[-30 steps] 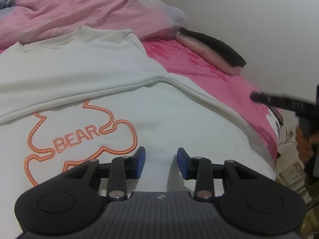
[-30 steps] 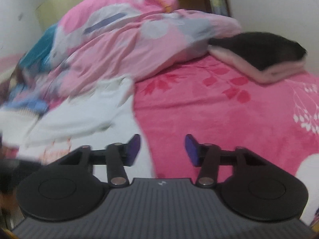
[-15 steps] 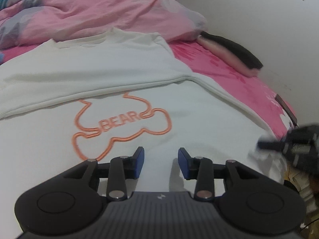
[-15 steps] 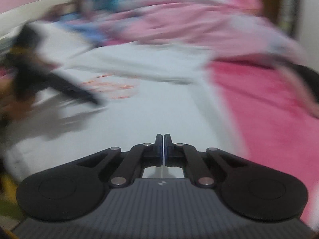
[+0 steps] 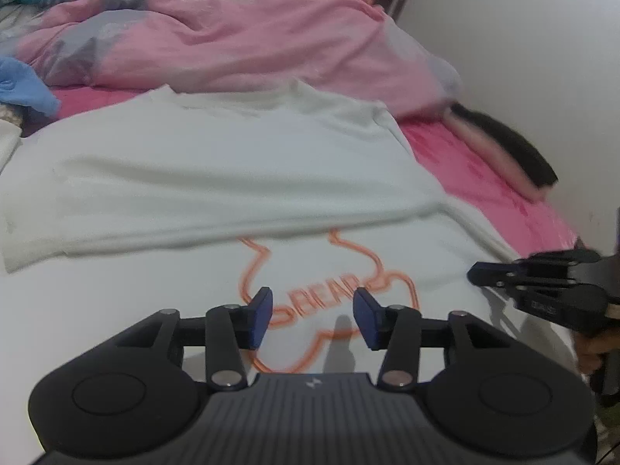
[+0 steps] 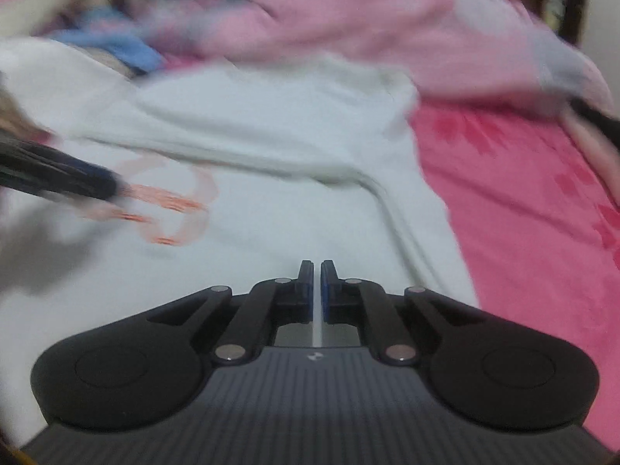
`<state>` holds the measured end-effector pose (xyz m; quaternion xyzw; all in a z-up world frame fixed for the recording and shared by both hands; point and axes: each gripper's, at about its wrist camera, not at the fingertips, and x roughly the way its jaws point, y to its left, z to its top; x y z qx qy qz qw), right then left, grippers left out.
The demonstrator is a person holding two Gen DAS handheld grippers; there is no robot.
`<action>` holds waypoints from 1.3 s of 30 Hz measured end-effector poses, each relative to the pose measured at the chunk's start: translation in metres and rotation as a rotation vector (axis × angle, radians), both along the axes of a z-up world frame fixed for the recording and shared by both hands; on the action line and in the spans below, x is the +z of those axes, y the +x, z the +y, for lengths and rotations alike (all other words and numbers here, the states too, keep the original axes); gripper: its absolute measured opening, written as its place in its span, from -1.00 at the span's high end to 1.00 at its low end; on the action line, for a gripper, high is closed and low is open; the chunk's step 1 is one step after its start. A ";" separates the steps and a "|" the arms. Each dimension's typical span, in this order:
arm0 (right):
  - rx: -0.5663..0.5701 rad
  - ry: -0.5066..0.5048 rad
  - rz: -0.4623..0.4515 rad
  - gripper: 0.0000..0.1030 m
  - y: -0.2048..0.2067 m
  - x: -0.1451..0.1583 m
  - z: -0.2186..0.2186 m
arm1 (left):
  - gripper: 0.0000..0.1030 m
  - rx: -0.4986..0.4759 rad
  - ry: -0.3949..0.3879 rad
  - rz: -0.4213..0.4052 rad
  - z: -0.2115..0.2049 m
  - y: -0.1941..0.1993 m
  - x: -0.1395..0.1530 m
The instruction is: Fold clothes
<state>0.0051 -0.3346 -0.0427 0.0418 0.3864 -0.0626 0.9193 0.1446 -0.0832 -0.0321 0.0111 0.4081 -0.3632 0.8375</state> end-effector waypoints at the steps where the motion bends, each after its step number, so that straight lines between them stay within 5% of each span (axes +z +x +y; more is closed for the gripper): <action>1: -0.014 0.054 -0.014 0.93 0.001 0.006 -0.007 | 0.05 0.009 -0.011 -0.005 0.004 0.005 0.003; 7: -0.075 0.325 -0.140 0.67 0.024 0.043 -0.064 | -0.06 0.104 -0.097 -0.027 0.014 0.053 0.013; 10: -0.153 0.354 -0.140 0.67 0.065 0.038 -0.096 | -0.06 0.180 -0.131 -0.034 0.009 0.077 0.004; 18: -0.431 0.766 -0.148 0.43 0.159 0.000 -0.200 | -0.06 0.232 -0.150 -0.021 0.005 0.100 -0.037; 24: -0.408 0.800 -0.030 0.42 0.212 -0.007 -0.217 | -0.08 0.213 -0.170 -0.061 0.009 0.095 -0.042; 29: -0.324 0.675 -0.009 0.88 0.227 0.003 -0.201 | -0.08 0.212 -0.194 -0.051 0.012 0.096 -0.043; 31: -0.280 0.591 -0.023 0.91 0.231 0.012 -0.190 | -0.08 0.212 -0.197 -0.049 0.012 0.096 -0.043; 39: -0.057 -0.099 -0.089 0.93 0.246 0.038 -0.112 | -0.08 0.210 -0.208 -0.049 0.015 0.095 -0.045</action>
